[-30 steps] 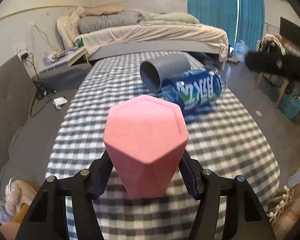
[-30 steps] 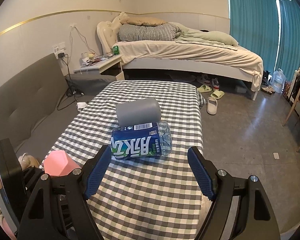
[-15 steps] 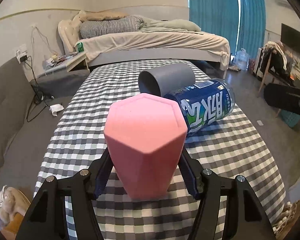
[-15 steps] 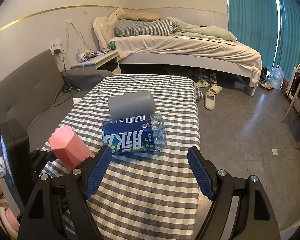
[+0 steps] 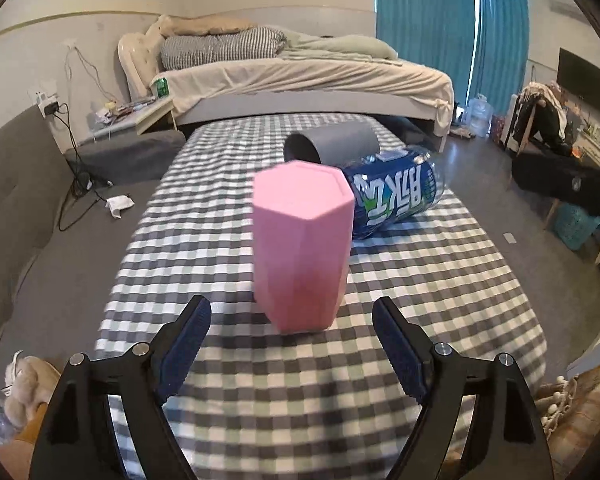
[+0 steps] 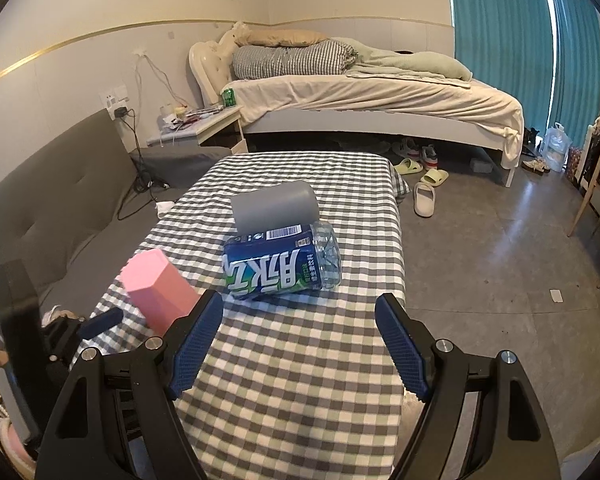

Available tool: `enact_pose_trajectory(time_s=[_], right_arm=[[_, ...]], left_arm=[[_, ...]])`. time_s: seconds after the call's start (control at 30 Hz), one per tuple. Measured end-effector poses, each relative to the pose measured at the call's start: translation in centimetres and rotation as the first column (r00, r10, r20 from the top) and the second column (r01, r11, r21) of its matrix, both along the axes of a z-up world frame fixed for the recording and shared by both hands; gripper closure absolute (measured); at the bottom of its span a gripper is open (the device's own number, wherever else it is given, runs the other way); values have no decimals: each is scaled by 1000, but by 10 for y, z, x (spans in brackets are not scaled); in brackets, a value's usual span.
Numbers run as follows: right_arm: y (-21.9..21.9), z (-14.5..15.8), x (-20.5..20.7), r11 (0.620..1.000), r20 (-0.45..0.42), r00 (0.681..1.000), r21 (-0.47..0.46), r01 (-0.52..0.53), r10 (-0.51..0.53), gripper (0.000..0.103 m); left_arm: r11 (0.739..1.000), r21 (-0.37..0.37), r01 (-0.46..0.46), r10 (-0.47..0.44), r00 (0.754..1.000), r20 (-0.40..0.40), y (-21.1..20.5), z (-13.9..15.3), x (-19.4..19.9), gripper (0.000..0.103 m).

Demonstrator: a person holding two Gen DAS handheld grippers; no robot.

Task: Flip cup upside down
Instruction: 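Lower the pink cup onto the table and open the left tool, then withdraw the left tool back from the standing pink cup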

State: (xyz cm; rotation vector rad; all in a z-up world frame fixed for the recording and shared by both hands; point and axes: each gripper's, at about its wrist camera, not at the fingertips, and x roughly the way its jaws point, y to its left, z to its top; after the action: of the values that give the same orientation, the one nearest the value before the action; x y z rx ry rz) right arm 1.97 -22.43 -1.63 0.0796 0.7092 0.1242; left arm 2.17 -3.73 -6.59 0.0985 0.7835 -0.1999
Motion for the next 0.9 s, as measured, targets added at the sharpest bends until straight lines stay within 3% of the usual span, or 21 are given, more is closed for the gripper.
enact_pose_trajectory(time_s=[0.37, 0.57, 0.77, 0.9], right_arm=[[19, 16, -56, 999, 76, 997, -40, 8, -5, 25], [25, 23, -78, 1000, 96, 995, -16, 20, -18, 24], [34, 28, -87, 997, 158, 985, 5, 72, -72, 0], [36, 22, -83, 996, 150, 985, 55, 74, -82, 0]], left_arm=[[994, -104, -25, 35, 994, 101, 31, 49, -27, 17], [987, -162, -23, 48, 987, 154, 49, 73, -45, 17], [989, -135, -53, 81, 974, 209, 66, 85, -64, 5], [987, -128, -97, 123, 969, 213, 76, 82, -67, 4]])
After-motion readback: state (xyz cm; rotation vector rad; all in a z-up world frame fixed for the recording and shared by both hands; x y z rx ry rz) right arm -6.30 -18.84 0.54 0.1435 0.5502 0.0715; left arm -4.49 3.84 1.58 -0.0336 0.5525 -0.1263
